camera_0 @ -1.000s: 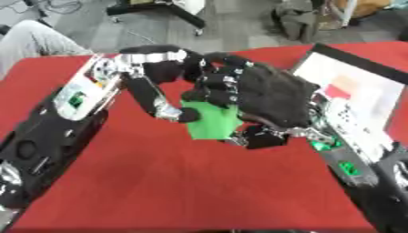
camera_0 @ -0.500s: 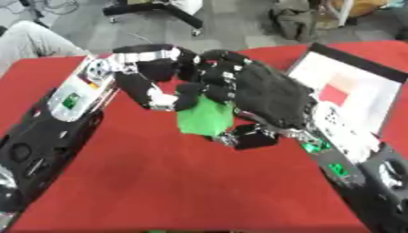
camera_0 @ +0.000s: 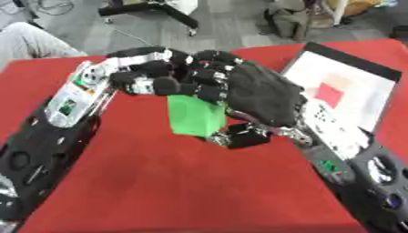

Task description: Pick up the objects with one hand, pass them to the other hand, and then place them into the box on the other side of the table.

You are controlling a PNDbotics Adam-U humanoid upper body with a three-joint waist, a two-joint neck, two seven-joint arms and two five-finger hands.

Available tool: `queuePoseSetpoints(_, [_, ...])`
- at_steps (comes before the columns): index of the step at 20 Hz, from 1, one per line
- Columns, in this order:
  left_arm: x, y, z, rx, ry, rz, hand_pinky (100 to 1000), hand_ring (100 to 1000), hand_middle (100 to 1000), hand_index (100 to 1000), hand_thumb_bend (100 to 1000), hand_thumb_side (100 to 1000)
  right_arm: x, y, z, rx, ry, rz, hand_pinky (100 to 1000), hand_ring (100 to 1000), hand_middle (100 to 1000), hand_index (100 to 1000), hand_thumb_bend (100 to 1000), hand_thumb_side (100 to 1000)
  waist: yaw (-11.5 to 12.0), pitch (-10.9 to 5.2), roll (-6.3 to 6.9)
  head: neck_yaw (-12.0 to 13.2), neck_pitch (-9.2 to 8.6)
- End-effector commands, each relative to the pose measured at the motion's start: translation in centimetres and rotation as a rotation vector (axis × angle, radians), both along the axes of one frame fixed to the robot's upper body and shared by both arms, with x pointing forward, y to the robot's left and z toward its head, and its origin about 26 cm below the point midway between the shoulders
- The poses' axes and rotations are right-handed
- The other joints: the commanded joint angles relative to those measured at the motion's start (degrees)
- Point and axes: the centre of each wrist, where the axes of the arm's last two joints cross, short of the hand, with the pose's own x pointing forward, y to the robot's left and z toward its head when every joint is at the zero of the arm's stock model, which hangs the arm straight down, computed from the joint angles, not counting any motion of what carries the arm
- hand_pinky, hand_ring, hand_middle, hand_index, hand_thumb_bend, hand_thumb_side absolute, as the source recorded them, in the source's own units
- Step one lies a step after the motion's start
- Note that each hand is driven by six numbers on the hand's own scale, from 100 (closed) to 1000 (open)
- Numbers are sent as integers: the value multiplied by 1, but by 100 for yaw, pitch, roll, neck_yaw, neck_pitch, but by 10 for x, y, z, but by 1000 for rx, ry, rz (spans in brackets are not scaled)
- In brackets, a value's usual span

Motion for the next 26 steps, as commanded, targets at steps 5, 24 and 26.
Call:
queuePoseSetpoints(5, [10, 49, 14, -200, 33, 141, 740, 548, 547, 762, 599, 746, 10, -12, -15, -58, 47, -42, 844, 658, 350, 479, 100, 253, 42, -73, -43, -326, -15])
queuePoseSetpoints(24, [-37, 184, -26, -310, 26, 956, 728, 532, 526, 735, 433, 708, 106, -214, -29, 375, 292, -991, 780, 730, 596, 872, 106, 512, 125, -56, -20, -802, -15])
queuePoseSetpoints(26, [-43, 191, -31, -322, 38, 983, 728, 533, 527, 736, 431, 710, 118, -226, -32, 233, 351, -1055, 877, 901, 853, 1000, 284, 660, 161, -46, -21, -875, -15])
